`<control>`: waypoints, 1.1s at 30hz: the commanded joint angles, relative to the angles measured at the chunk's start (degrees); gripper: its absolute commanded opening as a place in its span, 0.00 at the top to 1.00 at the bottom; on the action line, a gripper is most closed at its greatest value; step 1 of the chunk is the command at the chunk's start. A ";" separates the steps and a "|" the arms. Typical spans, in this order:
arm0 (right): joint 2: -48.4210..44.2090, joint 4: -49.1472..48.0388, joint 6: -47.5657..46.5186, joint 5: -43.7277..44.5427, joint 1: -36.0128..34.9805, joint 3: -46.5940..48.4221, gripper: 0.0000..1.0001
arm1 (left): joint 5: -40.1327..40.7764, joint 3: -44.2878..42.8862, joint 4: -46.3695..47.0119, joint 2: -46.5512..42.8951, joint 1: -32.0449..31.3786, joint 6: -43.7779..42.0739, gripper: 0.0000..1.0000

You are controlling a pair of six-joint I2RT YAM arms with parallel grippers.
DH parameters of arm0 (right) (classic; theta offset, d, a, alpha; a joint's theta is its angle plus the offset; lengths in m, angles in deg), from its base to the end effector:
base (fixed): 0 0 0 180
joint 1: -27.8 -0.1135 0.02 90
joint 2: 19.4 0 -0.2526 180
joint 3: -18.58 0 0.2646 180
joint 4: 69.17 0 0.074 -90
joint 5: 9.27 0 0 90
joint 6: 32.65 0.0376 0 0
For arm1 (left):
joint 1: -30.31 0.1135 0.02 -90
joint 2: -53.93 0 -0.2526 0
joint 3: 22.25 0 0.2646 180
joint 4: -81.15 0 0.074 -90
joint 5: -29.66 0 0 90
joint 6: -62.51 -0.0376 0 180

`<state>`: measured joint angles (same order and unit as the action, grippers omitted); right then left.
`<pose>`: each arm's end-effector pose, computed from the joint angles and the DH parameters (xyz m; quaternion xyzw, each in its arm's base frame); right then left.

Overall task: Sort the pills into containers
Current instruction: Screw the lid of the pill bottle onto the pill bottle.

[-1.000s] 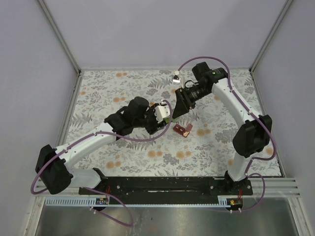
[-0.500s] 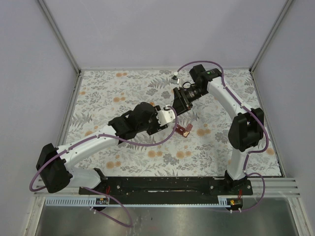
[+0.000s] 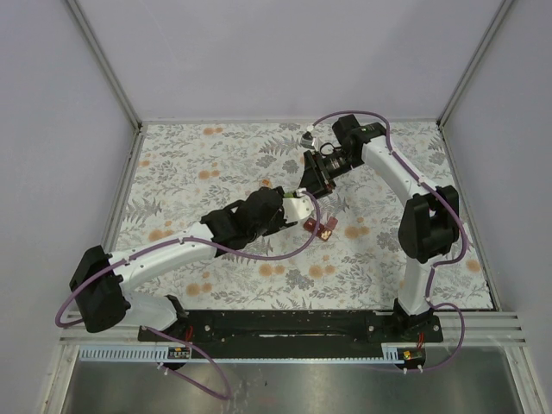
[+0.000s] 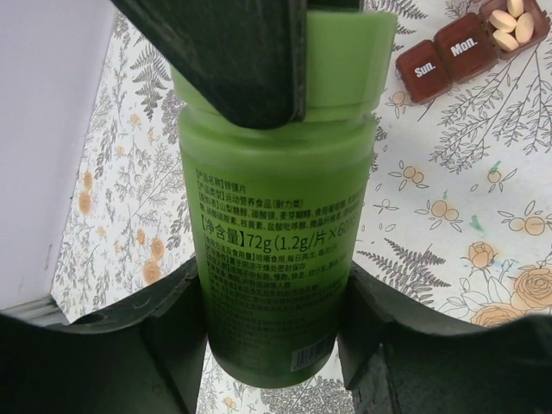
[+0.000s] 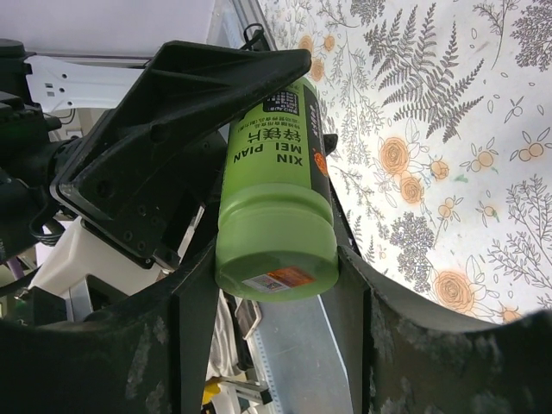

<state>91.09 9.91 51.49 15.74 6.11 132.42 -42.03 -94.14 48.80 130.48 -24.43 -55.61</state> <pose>0.3542 0.1775 0.2785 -0.2641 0.7969 0.5424 0.0304 0.1901 -0.2484 0.2716 0.5314 0.7094 0.0372 0.4614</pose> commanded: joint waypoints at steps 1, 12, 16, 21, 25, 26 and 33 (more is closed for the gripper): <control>-0.02 1.00 3.32 -9.10 -3.00 -1.50 0.63 | 3.14 -4.32 21.00 -0.18 -1.16 1.66 1.00; -1.16 0.29 3.06 -8.57 -3.00 -2.29 0.41 | 0.51 -5.38 19.33 -0.26 -1.16 4.56 1.00; -1.34 0.38 2.71 -8.57 -3.00 -2.03 0.31 | -0.20 -5.20 19.33 -0.70 -1.16 5.18 1.00; -1.86 1.00 1.92 -8.57 -3.00 -1.76 0.17 | -0.81 -4.94 19.33 -1.14 -1.16 5.71 1.00; -2.30 1.52 1.39 -8.31 -3.00 -1.50 0.12 | -1.25 -4.67 19.33 -1.23 -1.16 5.79 1.00; -2.39 1.70 1.21 -8.22 -3.00 -1.41 0.11 | -1.34 -4.50 19.33 -1.23 -1.16 5.71 1.00; -3.53 2.67 0.16 -7.26 -2.30 -0.01 0.07 | -2.13 -2.83 19.33 -1.93 -1.07 5.71 1.00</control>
<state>90.66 11.33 52.82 8.54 3.93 130.67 -41.86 -95.74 59.12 130.81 -25.22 -50.96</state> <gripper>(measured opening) 0.920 0.561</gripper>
